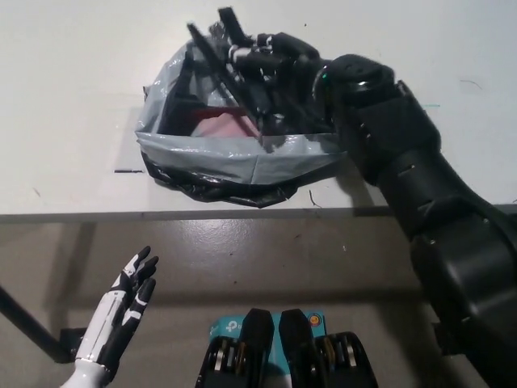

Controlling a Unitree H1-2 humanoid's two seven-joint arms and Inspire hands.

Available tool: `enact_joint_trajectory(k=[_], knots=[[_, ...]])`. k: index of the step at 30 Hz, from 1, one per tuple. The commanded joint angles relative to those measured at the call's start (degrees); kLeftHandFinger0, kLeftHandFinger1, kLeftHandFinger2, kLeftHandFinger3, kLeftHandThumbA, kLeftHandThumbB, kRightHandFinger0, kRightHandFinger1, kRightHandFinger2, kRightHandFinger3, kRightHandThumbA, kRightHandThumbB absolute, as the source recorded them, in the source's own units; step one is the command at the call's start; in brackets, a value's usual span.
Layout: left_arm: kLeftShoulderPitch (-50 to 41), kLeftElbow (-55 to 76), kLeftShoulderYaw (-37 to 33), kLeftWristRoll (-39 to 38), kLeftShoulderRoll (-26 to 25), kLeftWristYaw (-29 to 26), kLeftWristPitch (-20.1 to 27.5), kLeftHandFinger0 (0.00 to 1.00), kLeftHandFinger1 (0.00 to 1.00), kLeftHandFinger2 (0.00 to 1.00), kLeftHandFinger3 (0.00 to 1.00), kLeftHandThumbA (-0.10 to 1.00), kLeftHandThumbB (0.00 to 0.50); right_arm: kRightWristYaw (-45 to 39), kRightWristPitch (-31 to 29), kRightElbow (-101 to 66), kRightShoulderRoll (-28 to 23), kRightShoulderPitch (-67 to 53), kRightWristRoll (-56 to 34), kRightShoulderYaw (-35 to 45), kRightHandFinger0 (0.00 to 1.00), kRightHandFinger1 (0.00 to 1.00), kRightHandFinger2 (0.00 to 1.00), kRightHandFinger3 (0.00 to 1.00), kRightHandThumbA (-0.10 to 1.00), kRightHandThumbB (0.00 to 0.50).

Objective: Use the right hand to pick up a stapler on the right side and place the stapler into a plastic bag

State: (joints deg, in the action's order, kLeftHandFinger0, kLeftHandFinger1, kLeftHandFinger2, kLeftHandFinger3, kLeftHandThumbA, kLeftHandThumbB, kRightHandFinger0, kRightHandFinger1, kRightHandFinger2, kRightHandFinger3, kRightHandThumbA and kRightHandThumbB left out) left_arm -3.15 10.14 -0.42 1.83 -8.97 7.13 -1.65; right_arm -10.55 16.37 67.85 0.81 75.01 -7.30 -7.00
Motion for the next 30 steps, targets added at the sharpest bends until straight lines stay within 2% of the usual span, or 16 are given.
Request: enact_joint_trajectory(k=[1, 4, 7, 8, 9, 12, 16, 19, 22, 24, 26, 27, 29, 30], knots=[[1.1, 3.1, -0.9, 0.5, -1.7, 1.6, -0.4, 1.0, 1.0, 1.0, 1.0, 0.91, 0.008, 8.1, -15.3, -1.4, -1.6, 6.8, 17.5, -12.9, 0.09, 0.36, 0.54, 0.21, 0.52, 0.309], [1.7, 2.9, -1.3, 1.1, -2.0, 1.8, -0.3, 1.0, 1.0, 1.0, 1.0, 0.92, 0.014, 10.3, -18.7, -1.2, -2.8, 7.0, 20.6, -17.2, 0.09, 0.35, 0.52, 0.22, 0.52, 0.29], [1.9, 2.8, -1.5, 1.4, -2.2, 1.8, -0.3, 1.0, 1.0, 1.0, 1.0, 0.92, 0.014, 11.7, -20.1, -1.0, -3.4, 7.1, 22.1, -19.7, 0.06, 0.3, 0.46, 0.21, 0.55, 0.285], [1.9, 3.1, -1.7, 1.6, -2.4, 1.9, -0.5, 1.0, 1.0, 1.0, 1.0, 0.92, 0.007, 15.0, -22.4, -0.9, -3.9, 7.2, 25.5, -22.9, 0.07, 0.23, 0.37, 0.17, 0.55, 0.285], [1.9, 3.2, -1.9, 1.7, -2.5, 2.0, -0.4, 1.0, 1.0, 1.0, 1.0, 0.92, 0.001, 16.9, -23.0, -1.4, -4.3, 7.2, 27.4, -24.6, 0.03, 0.17, 0.31, 0.12, 0.55, 0.292], [1.8, 3.2, -2.2, 2.9, -2.6, 1.6, -0.2, 1.0, 1.0, 1.0, 1.0, 0.94, 0.009, 20.0, -25.2, -1.8, -5.0, 6.9, 29.7, -27.2, 0.0, 0.12, 0.27, 0.06, 0.51, 0.288], [1.8, 3.2, -2.7, 2.8, -2.9, 1.8, 0.2, 1.0, 1.0, 1.0, 1.0, 0.94, 0.006, 26.4, -27.7, -2.0, -5.9, 6.3, 33.7, -31.2, 0.0, 0.12, 0.33, 0.18, 0.5, 0.304], [2.1, 3.1, -2.9, 2.9, -3.2, 1.9, 0.3, 1.0, 1.0, 1.0, 1.0, 0.94, 0.005, 28.0, -27.9, -2.2, -6.2, 6.3, 34.8, -32.1, 0.0, 0.16, 0.41, 0.34, 0.54, 0.298], [2.4, 3.3, -3.2, 2.8, -3.4, 2.1, -0.1, 1.0, 1.0, 1.0, 1.0, 0.93, 0.008, 32.7, -28.6, -2.3, -6.6, 6.0, 37.6, -34.1, 0.0, 0.13, 0.39, 0.4, 0.56, 0.311], [2.7, 3.2, -3.4, 3.3, -3.6, 2.1, -0.3, 1.0, 1.0, 1.0, 1.0, 0.93, 0.01, 33.7, -28.6, -2.6, -6.6, 5.6, 37.9, -34.3, 0.0, 0.05, 0.3, 0.35, 0.55, 0.309], [2.9, 3.2, -3.6, 3.4, -3.8, 2.2, -0.4, 1.0, 1.0, 1.0, 1.0, 0.93, 0.009, 34.3, -29.4, -2.6, -6.6, 5.3, 37.9, -34.1, 0.0, 0.0, 0.22, 0.24, 0.53, 0.307], [3.0, 3.0, -3.7, 3.5, -3.9, 2.3, -0.3, 1.0, 1.0, 1.0, 1.0, 0.94, 0.007, 34.2, -30.0, -2.7, -6.5, 4.9, 37.4, -33.6, 0.0, 0.0, 0.2, 0.14, 0.55, 0.314], [3.4, 3.0, -4.0, 3.3, -4.0, 2.6, -0.3, 1.0, 1.0, 1.0, 1.0, 0.94, 0.0, 32.9, -30.6, -3.2, -6.4, 4.2, 36.2, -32.3, 0.0, 0.01, 0.23, 0.11, 0.56, 0.3], [3.5, 3.2, -4.1, 3.2, -4.1, 2.6, -0.7, 1.0, 1.0, 1.0, 1.0, 0.94, 0.0, 32.7, -30.9, -3.2, -6.2, 3.9, 36.0, -31.8, 0.0, 0.06, 0.31, 0.14, 0.56, 0.297]])
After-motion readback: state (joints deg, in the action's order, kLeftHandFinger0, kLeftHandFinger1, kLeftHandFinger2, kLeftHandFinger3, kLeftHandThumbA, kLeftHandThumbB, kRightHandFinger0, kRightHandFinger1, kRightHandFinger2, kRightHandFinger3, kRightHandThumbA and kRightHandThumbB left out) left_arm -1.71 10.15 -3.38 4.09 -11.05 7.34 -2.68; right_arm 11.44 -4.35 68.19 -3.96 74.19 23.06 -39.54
